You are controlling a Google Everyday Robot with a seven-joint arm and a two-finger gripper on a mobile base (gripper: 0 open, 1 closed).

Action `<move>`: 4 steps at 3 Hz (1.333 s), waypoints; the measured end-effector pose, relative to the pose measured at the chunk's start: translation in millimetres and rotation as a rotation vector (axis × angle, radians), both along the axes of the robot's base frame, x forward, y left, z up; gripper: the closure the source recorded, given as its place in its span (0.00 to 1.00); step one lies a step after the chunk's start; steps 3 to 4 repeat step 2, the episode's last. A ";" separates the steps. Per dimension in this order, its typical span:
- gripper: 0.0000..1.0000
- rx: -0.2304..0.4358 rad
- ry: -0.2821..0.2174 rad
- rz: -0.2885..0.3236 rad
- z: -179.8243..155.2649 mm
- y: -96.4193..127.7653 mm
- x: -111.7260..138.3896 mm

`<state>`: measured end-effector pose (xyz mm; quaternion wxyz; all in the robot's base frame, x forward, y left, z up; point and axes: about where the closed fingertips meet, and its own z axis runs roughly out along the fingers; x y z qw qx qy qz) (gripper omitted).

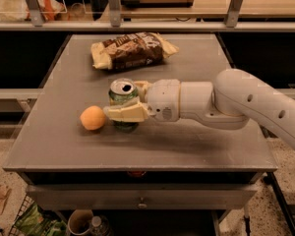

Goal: Move green can near orange

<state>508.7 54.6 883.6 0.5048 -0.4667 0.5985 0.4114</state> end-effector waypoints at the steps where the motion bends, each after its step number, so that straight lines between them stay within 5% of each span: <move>1: 1.00 -0.028 0.008 -0.012 -8.5 7.8 -1.7; 2: 0.85 -0.029 0.009 -0.012 -6.1 8.0 -1.8; 4: 0.85 -0.029 0.009 -0.012 -6.1 8.0 -1.8</move>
Offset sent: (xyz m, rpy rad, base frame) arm -0.0016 0.0074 -0.0080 -0.0266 0.0074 -0.0110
